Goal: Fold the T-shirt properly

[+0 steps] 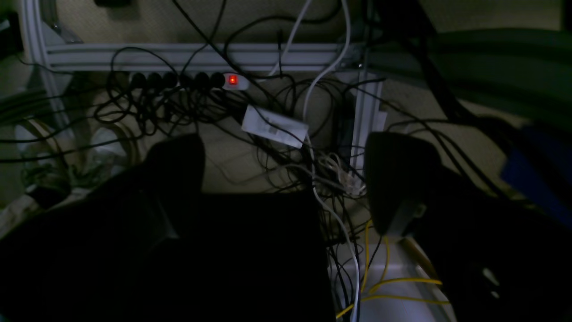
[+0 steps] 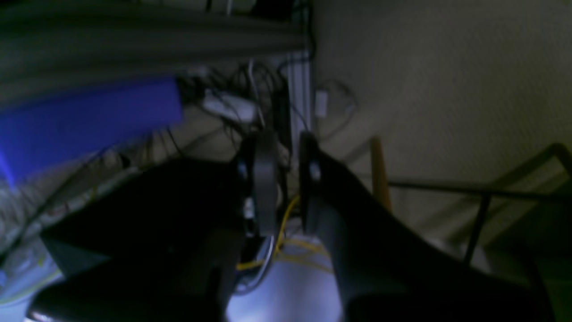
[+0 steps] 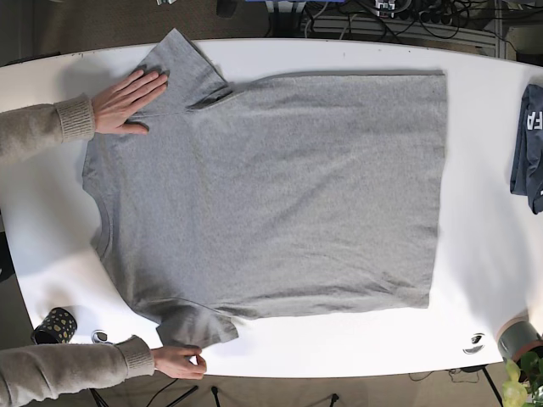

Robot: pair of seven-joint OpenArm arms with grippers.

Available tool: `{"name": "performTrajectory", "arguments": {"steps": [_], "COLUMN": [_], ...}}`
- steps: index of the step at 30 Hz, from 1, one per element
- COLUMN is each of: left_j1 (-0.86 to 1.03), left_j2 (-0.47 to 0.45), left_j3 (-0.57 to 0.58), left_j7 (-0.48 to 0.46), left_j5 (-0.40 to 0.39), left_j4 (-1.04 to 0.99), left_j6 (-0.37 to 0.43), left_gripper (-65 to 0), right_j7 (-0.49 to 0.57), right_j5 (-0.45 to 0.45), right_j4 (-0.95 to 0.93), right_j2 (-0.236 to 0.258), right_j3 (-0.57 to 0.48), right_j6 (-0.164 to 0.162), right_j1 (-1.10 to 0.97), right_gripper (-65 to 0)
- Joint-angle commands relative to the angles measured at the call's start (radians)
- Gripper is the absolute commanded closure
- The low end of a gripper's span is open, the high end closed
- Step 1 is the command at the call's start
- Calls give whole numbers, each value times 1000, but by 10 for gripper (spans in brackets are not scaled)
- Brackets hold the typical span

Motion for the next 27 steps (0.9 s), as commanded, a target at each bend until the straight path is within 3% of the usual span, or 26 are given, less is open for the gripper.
{"name": "performTrajectory", "arguments": {"steps": [1,9,14,27], "left_j1": [58,248,349,566], "left_j2": [-4,-5,-19,-24], "left_j3": [0,-5,-5,-6], "left_j7": [21,54,54,54], "left_j5": [5,4,1,-2], "left_j4": [107,403,573,948], "left_j6": [2,2,2,2], "left_gripper": [-521,-521,-521,-519], "right_j7": [10,-42,-136,-145], "right_j5": [4,11,10,11], "right_j4": [70,320,501,877], "right_j2": [30,67,61,61], "right_j3": [6,11,115,238], "right_j6": [7,5,12,12], "right_j1": [-58,-239,-349,-595], "right_gripper": [-73,-73,-73,-71]}}
